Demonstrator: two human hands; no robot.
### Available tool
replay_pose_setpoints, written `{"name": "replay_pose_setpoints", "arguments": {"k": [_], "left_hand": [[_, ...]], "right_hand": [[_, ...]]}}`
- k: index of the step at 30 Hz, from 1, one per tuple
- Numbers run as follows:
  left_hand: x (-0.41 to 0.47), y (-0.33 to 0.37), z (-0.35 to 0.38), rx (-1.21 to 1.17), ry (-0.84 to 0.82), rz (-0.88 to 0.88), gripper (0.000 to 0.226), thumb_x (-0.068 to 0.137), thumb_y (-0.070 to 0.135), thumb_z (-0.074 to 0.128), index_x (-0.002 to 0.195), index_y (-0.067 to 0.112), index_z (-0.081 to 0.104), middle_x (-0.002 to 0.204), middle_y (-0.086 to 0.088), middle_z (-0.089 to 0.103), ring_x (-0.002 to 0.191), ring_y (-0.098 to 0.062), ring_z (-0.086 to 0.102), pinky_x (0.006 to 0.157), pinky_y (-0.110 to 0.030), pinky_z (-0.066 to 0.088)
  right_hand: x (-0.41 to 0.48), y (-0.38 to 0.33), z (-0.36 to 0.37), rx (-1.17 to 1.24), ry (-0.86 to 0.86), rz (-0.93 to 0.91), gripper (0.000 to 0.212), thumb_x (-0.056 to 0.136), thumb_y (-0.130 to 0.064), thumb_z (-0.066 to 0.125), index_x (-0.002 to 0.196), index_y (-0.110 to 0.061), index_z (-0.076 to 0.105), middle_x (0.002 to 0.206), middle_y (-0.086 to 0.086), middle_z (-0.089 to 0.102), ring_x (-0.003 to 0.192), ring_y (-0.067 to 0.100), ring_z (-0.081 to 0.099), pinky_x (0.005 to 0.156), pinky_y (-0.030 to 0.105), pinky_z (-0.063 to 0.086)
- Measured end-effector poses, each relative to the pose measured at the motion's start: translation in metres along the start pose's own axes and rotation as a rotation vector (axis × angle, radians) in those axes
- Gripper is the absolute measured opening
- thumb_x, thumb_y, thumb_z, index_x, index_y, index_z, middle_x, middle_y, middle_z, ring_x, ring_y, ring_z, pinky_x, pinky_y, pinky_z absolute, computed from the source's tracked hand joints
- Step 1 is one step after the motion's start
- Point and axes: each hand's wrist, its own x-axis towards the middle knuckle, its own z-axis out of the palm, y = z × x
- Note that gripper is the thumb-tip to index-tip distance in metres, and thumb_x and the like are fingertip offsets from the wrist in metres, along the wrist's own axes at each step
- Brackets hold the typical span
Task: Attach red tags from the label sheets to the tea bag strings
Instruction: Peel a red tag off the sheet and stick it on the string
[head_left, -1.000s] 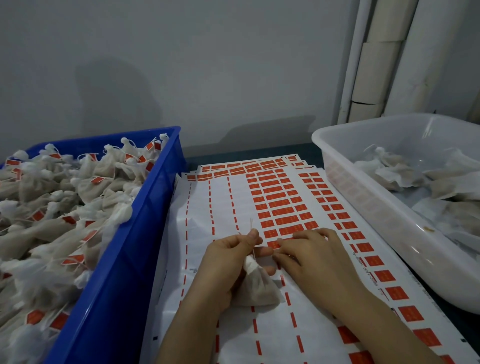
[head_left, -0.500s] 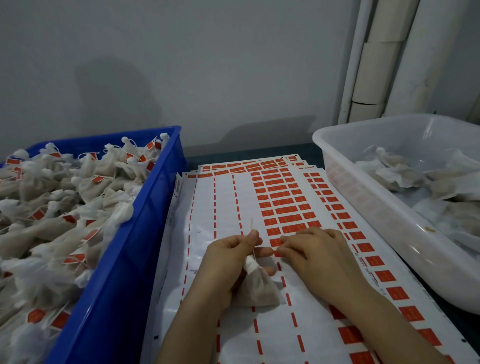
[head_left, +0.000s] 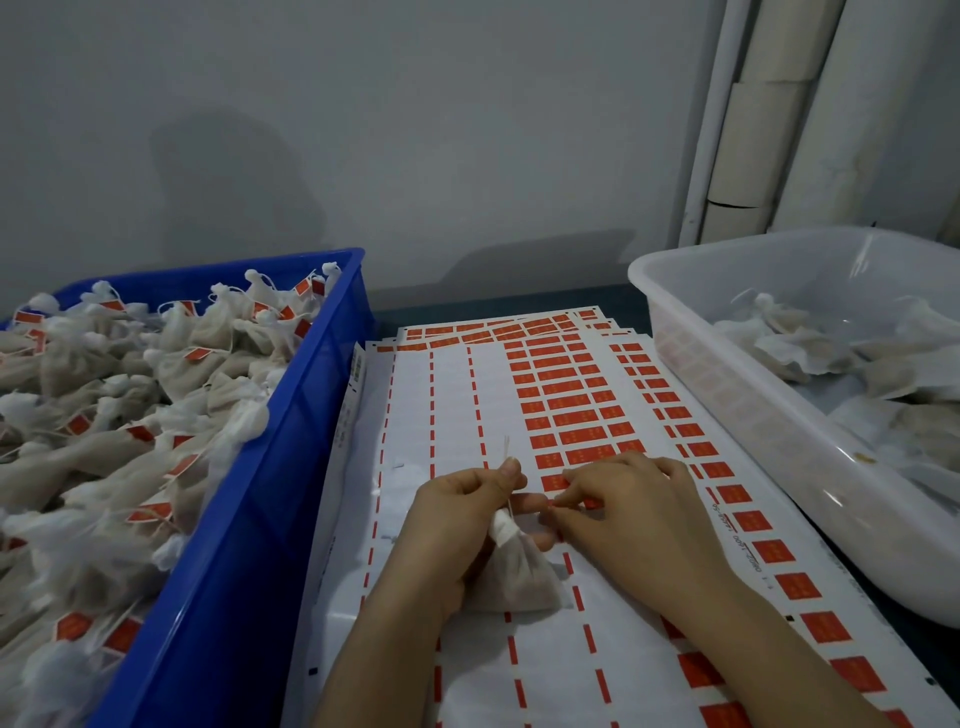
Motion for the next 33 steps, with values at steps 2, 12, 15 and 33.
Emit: {"name": "replay_pose_setpoints", "arguments": {"k": [2,12,15,33], "left_hand": [[0.0004,-0.0002,-0.0001,-0.006,0.001,-0.004,0.025,0.08,0.041,0.062,0.09,0.019,0.069,0.083,0.004,0.075,0.076,-0.024,0.072,0.061,-0.03,0.058],[-0.0001,-0.0004,0.0003,0.038,0.021,-0.003,0.025,0.079,0.043,0.062,0.088,0.021,0.069,0.092,0.002,0.074,0.087,-0.027,0.069,0.077,-0.038,0.059],[-0.0002,0.0006,0.0009,0.031,0.019,-0.011,0.024,0.08,0.041,0.062,0.089,0.02,0.069,0.092,0.002,0.074,0.085,-0.027,0.07,0.073,-0.036,0.059],[-0.0009,0.0002,0.0001,0.075,0.037,0.004,0.025,0.082,0.043,0.061,0.089,0.021,0.069,0.093,0.003,0.074,0.09,-0.025,0.068,0.084,-0.041,0.056]], "right_hand": [[-0.0009,-0.0022,-0.0013,0.015,-0.01,0.008,0.033,0.079,-0.062,0.053,0.102,-0.042,0.062,0.114,-0.022,0.059,0.106,0.001,0.047,0.101,0.028,0.025],[0.0005,-0.0085,-0.0083,-0.119,-0.073,-0.057,0.034,0.088,-0.056,0.042,0.109,-0.038,0.061,0.121,-0.019,0.057,0.112,0.004,0.046,0.109,0.032,0.018],[-0.0001,-0.0087,-0.0092,-0.14,-0.073,-0.085,0.036,0.089,-0.056,0.039,0.11,-0.036,0.059,0.122,-0.018,0.057,0.114,0.005,0.047,0.11,0.032,0.016],[-0.0066,-0.0078,-0.0061,-0.045,-0.05,-0.089,0.036,0.088,-0.057,0.04,0.114,-0.042,0.06,0.119,-0.022,0.057,0.11,0.001,0.045,0.107,0.028,0.021]]}}
